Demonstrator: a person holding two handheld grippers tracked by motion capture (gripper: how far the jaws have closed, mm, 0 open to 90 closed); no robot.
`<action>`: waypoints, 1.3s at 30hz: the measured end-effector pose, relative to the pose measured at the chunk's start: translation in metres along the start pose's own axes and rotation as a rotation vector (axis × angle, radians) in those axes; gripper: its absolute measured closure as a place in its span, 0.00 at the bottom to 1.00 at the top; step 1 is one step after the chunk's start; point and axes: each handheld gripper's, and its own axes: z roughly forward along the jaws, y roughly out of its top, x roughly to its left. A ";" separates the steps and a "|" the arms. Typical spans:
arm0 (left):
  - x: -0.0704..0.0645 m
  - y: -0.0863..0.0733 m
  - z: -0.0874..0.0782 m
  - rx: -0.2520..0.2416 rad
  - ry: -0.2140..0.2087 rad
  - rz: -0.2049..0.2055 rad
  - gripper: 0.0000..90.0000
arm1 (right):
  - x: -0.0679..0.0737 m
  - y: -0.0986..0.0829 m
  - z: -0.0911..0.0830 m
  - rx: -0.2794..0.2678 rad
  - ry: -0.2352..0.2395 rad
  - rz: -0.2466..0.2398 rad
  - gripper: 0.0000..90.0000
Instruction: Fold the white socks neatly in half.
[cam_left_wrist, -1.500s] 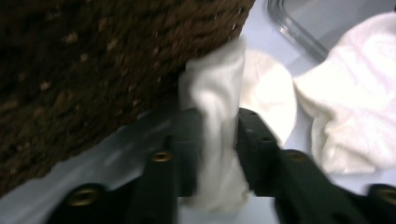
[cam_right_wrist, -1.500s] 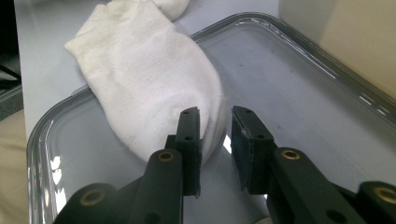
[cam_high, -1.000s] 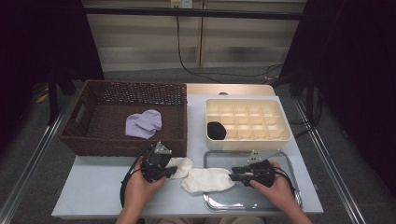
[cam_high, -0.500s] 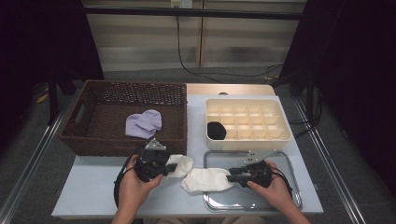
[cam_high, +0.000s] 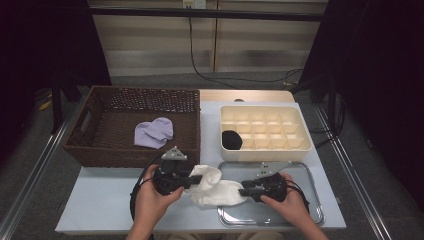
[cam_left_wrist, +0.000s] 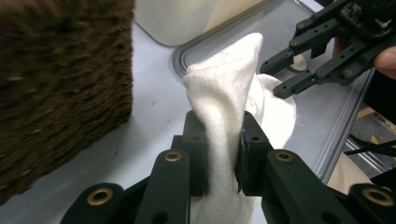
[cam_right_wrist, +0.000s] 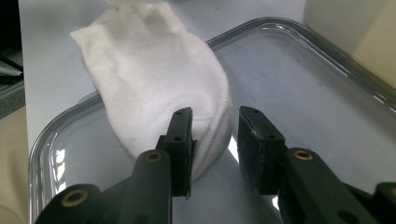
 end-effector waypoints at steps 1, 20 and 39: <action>0.000 -0.001 0.003 0.013 -0.004 -0.002 0.85 | 0.000 0.000 0.000 0.000 -0.001 -0.003 0.72; -0.008 -0.007 0.036 0.101 0.055 0.048 0.78 | 0.010 0.028 0.016 -0.039 0.002 -0.021 0.65; -0.003 -0.004 0.015 0.042 0.103 0.037 0.65 | 0.011 0.039 0.017 -0.005 -0.001 -0.079 0.99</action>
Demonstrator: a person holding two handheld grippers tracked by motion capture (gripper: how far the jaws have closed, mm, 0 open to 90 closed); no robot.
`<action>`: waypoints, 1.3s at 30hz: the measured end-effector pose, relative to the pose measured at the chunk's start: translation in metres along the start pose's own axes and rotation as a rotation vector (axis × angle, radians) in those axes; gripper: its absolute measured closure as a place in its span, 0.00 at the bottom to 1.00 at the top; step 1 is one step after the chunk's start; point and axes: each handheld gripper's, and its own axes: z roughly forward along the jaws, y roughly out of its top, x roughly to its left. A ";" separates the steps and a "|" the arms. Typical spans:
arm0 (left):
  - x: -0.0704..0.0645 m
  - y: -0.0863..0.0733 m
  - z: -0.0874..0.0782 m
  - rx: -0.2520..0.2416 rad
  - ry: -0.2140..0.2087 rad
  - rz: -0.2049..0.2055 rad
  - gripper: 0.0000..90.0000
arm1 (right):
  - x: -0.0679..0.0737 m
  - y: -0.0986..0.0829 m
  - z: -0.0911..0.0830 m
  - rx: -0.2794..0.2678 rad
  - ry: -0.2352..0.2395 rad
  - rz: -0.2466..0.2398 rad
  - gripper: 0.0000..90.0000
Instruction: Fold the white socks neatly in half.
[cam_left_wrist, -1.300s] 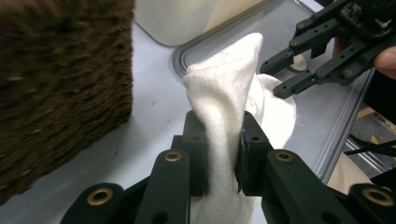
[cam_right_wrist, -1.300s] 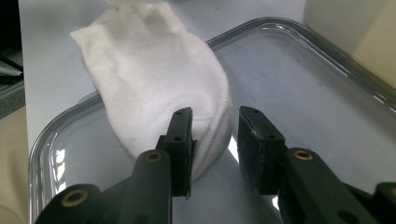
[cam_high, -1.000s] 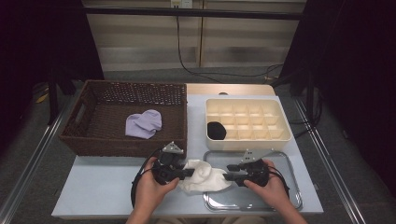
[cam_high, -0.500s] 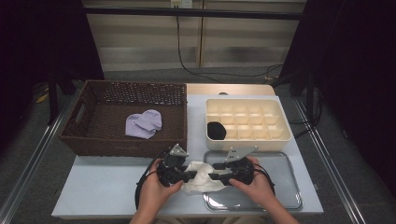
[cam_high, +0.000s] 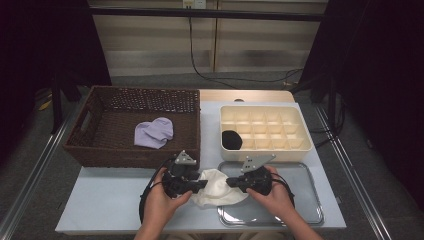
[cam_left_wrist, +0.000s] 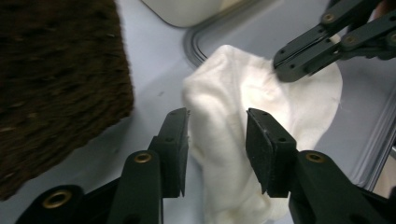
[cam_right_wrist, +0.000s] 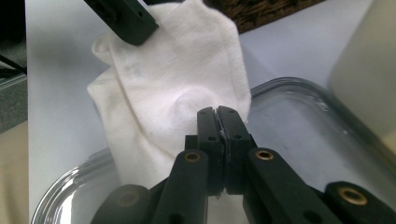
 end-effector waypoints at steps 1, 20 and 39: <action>0.002 0.000 -0.002 -0.004 0.000 -0.003 0.65 | -0.001 0.000 -0.003 -0.002 -0.003 0.001 0.99; -0.002 -0.005 0.015 0.012 -0.048 -0.018 0.63 | -0.016 -0.028 -0.025 0.006 -0.048 0.057 0.99; -0.012 -0.004 0.030 0.096 -0.050 0.089 1.00 | -0.015 -0.031 -0.020 0.002 -0.044 0.060 0.98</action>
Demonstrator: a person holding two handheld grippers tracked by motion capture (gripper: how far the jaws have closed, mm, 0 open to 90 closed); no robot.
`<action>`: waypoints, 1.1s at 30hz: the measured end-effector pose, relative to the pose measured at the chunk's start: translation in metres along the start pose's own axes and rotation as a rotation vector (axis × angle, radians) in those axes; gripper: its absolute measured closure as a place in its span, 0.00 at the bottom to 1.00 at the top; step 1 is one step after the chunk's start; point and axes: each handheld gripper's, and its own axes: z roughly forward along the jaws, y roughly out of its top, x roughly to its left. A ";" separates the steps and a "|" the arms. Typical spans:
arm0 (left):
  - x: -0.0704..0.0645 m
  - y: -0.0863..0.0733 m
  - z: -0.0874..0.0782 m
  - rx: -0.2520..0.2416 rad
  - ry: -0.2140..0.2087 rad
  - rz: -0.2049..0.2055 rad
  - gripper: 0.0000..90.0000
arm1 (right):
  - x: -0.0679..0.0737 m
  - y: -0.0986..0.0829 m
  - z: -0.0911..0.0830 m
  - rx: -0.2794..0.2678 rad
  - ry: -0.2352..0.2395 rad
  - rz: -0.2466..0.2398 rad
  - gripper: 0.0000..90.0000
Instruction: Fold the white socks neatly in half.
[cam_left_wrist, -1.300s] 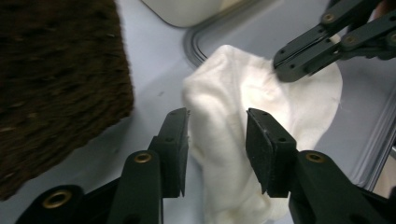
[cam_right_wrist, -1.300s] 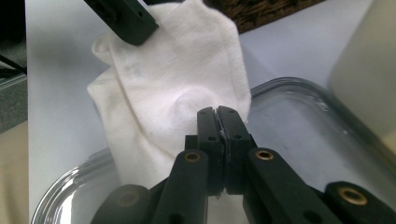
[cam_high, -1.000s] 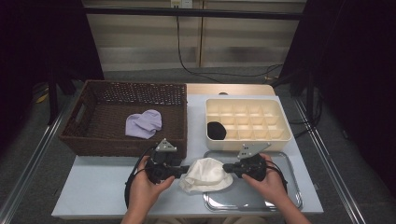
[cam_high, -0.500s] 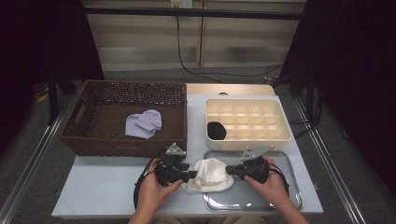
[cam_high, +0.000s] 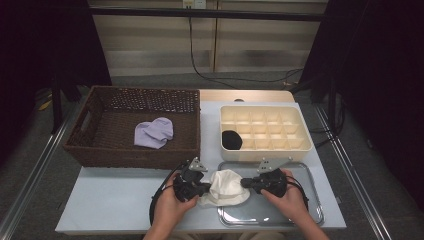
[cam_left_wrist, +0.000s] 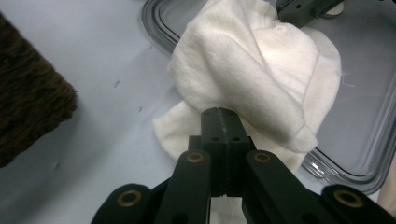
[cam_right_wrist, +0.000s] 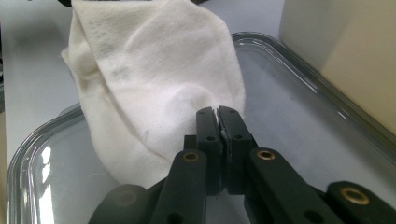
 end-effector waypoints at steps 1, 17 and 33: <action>0.001 0.000 -0.002 -0.009 0.002 -0.015 1.00 | 0.000 0.000 0.000 0.001 0.000 0.001 0.98; -0.001 0.000 -0.002 -0.059 -0.033 -0.023 0.80 | -0.001 -0.002 -0.001 -0.005 0.003 0.001 0.97; -0.005 -0.001 0.010 -0.011 -0.057 -0.006 0.97 | 0.000 -0.003 0.000 -0.002 0.001 0.004 0.97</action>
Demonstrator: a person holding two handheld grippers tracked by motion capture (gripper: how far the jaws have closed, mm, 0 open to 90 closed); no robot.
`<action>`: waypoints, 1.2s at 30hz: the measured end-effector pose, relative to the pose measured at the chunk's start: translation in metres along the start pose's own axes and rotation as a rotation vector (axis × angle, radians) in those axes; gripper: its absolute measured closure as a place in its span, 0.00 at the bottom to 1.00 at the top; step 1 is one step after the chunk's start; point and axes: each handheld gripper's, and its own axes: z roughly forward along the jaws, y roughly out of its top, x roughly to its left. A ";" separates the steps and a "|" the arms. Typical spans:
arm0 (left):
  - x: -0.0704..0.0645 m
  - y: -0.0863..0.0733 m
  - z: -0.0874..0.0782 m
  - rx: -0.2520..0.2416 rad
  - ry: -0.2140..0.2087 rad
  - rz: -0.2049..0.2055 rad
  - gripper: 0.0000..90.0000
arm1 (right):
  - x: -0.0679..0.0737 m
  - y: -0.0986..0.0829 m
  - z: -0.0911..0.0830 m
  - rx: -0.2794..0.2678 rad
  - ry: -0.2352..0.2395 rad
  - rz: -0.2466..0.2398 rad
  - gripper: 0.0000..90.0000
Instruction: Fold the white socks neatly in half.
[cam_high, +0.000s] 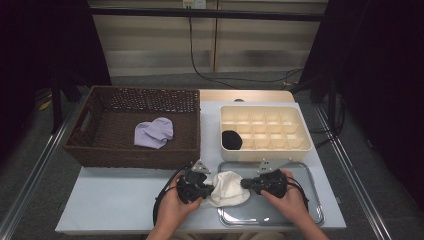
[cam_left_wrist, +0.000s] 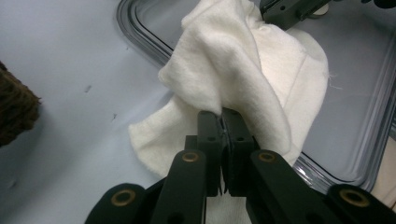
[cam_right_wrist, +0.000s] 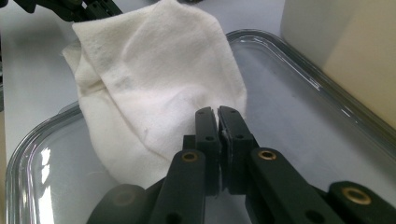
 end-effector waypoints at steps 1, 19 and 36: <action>0.001 0.001 -0.004 -0.004 0.000 -0.012 0.97 | 0.000 0.000 0.000 -0.001 0.000 -0.001 0.97; 0.018 -0.008 -0.041 -0.001 -0.009 -0.103 0.95 | -0.002 -0.002 -0.007 -0.018 0.012 0.006 0.98; 0.016 -0.018 -0.018 0.067 0.000 -0.064 0.87 | 0.000 -0.004 -0.004 -0.006 0.003 0.003 0.95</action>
